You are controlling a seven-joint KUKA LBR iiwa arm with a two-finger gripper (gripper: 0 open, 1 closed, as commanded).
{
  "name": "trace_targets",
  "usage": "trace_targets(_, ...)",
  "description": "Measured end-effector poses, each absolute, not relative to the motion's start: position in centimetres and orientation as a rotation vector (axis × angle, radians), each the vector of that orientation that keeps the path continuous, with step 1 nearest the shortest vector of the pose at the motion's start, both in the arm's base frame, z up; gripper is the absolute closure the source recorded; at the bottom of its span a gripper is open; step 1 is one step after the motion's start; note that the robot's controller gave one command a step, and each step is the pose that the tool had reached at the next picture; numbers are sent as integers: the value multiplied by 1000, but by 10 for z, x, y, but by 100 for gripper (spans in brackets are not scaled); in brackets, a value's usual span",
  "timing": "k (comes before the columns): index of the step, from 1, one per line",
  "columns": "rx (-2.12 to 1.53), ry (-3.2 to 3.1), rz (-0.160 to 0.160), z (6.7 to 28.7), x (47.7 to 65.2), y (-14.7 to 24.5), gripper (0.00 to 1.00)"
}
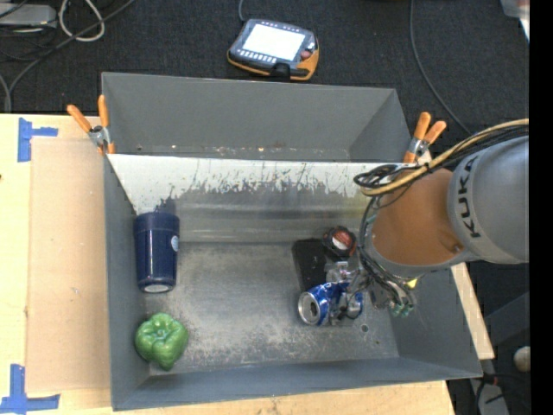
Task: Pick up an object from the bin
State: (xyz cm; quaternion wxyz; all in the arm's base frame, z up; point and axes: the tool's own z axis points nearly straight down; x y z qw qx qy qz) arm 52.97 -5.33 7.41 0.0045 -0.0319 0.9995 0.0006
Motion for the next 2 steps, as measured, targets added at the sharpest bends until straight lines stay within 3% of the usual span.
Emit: trace_targets(2,-103,3133,3,114,529,-52,100)
